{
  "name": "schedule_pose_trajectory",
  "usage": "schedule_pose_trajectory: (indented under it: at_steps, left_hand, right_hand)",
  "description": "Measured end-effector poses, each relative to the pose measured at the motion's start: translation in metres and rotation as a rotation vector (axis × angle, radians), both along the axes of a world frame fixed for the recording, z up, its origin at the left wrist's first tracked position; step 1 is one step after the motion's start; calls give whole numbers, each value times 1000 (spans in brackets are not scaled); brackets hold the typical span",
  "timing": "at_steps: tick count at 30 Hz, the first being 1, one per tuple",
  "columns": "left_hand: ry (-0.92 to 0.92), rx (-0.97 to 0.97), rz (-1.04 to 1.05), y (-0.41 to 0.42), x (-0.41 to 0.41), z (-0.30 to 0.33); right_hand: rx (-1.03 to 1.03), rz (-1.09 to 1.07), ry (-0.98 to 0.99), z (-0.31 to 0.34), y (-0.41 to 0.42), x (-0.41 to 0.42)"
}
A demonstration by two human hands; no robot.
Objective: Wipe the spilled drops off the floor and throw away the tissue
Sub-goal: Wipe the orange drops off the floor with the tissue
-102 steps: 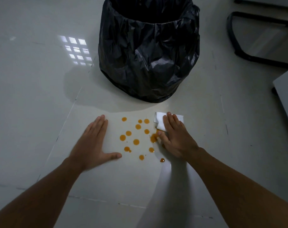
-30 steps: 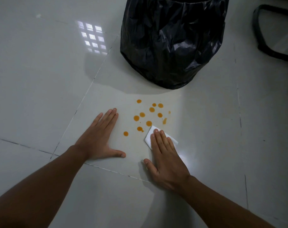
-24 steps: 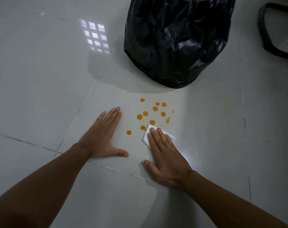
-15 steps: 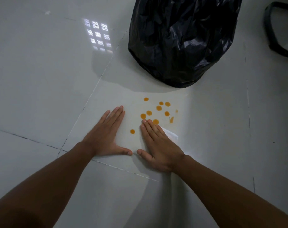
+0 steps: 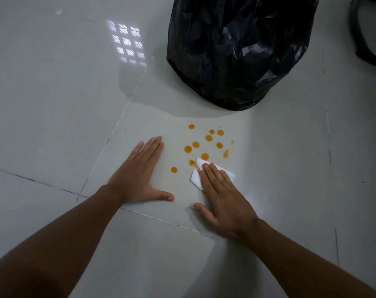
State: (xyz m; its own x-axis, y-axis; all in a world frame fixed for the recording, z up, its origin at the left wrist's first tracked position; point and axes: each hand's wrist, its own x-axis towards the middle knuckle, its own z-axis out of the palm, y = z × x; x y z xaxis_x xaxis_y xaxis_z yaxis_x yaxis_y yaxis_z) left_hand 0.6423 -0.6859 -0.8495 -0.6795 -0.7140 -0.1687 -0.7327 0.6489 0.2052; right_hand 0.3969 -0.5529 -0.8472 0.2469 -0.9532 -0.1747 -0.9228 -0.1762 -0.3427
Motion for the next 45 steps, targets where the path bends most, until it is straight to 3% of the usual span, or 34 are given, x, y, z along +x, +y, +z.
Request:
schedule_pose_trajectory:
  at_steps: [27, 32, 39, 45]
  left_hand:
    - [-30, -38, 52, 6, 3, -1]
    - [-21, -38, 56, 5, 3, -1]
    - [-9, -48, 52, 5, 4, -2]
    - [-21, -63, 43, 4, 4, -5]
  right_hand:
    - [78, 92, -140, 5, -61, 31]
    - [47, 34, -216, 7, -60, 34]
    - [0, -66, -122, 0, -44, 29]
    - [56, 36, -185, 3, -57, 41]
